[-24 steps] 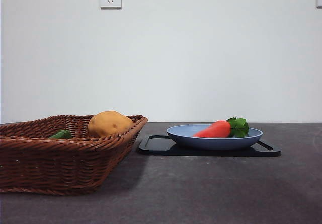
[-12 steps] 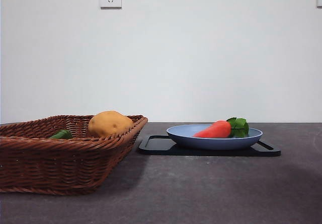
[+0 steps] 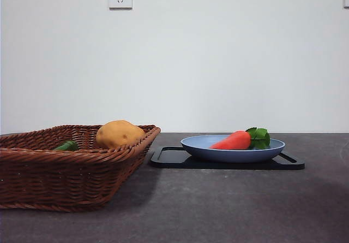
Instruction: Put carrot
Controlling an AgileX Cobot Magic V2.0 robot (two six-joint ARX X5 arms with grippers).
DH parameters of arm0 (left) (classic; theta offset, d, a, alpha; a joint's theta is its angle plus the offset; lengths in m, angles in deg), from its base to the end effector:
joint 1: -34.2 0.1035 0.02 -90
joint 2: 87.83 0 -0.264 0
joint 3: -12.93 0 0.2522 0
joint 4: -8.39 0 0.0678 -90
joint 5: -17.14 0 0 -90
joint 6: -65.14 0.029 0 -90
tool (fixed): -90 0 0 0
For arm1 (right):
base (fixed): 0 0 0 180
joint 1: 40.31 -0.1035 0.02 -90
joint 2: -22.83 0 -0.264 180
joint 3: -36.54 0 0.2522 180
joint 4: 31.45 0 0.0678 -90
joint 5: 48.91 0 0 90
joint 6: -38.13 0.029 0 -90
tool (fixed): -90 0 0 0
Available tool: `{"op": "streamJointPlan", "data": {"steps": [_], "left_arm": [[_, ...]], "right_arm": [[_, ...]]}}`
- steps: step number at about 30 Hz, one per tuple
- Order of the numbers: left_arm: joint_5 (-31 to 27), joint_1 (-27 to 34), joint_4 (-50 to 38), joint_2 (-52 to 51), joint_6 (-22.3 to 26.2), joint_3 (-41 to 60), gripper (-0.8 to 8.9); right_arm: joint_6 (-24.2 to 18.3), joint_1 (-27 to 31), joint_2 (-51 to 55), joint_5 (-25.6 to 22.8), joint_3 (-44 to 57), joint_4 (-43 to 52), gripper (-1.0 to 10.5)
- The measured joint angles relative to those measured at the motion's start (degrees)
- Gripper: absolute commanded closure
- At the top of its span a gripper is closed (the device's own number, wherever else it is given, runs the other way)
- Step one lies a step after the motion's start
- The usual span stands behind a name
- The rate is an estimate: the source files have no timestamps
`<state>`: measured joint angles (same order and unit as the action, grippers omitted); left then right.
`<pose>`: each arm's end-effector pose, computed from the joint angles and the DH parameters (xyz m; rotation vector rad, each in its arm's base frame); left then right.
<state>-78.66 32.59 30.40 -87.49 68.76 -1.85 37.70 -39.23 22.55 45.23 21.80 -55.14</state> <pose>0.0961 0.0002 0.1552 0.0716 0.1341 0.0688 0.0957 0.0003 0.1523 -0.0002 0.1607 0.0539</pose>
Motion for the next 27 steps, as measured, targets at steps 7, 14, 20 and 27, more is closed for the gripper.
{"op": "streamJointPlan", "data": {"steps": [7,14,20,27], "left_arm": [[0.0,0.0,0.0,0.0,0.0,0.0,8.05],[0.0,0.0,0.0,0.0,0.0,0.0,8.05],[0.0,0.0,0.0,0.0,0.0,0.0,8.05],[0.0,0.0,0.0,0.0,0.0,0.0,8.05]], "right_arm": [[2.14,-1.6,0.09,-0.04,0.0,0.13,9.4],[2.38,-1.6,0.09,-0.04,0.0,0.13,9.4],[2.38,-1.6,0.09,-0.04,0.0,0.13,9.4],[2.38,-1.6,0.09,-0.04,0.0,0.13,9.4]]}}
